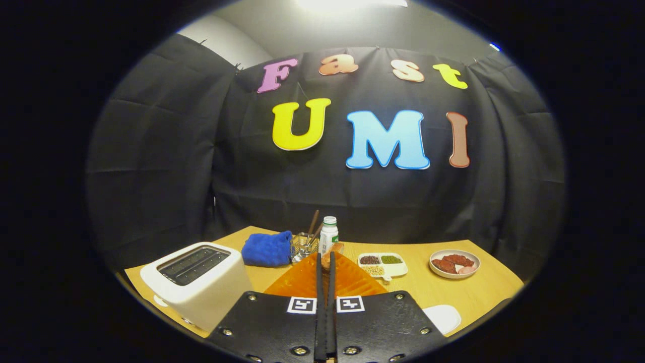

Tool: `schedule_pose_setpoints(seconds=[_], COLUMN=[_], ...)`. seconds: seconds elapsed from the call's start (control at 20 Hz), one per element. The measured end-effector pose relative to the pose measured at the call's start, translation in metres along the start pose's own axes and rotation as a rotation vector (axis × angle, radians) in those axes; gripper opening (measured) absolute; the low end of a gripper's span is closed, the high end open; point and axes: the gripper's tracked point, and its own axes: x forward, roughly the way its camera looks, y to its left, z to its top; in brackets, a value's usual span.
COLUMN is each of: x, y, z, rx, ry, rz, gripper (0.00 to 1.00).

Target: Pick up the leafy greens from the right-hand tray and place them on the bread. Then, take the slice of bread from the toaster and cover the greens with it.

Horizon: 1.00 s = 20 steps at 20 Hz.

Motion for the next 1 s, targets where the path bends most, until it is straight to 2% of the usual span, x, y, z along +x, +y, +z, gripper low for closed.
schedule_pose_setpoints(seconds=[0.5,0.9,1.0], x=[0.037,0.024,0.019], y=[0.012,-0.050,-0.058], z=[-0.067,-0.103,-0.109], rx=[0.130,0.168,0.187], ry=[0.108,0.150,0.159], rz=[0.070,-0.043,-0.033], gripper=[0.00,0.01,0.08])
